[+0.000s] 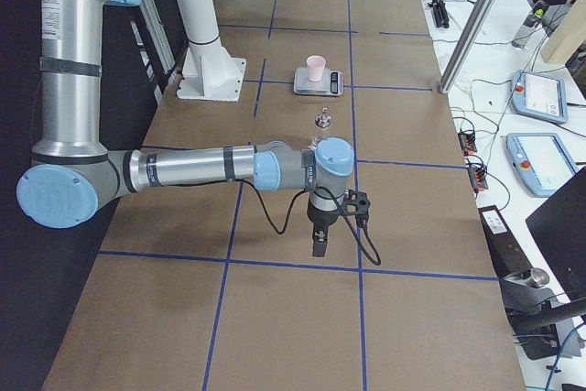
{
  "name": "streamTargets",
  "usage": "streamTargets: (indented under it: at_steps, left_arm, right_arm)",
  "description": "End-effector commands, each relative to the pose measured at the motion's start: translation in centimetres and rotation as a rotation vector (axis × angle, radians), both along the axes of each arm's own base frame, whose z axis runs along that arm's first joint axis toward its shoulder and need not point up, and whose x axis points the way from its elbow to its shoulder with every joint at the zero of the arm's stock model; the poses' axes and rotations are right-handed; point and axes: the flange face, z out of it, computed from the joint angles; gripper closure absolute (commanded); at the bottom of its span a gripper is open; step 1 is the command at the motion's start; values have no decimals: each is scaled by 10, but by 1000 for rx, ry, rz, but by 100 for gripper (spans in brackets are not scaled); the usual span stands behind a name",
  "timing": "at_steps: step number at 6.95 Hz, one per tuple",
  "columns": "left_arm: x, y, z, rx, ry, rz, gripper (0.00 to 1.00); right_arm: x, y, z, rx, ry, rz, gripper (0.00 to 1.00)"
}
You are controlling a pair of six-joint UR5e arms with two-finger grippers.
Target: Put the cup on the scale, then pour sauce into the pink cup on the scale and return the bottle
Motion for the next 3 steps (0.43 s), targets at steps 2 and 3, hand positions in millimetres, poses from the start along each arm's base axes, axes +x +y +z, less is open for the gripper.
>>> streamTargets:
  at_steps: [2,3]
  left_arm:
    - [1,0,2,-5,-1,1,0]
    - [1,0,2,-5,-1,1,0]
  right_arm:
    - [32,17,12,-29,-29,71,0]
    - [33,17,11,-18,-31,72,0]
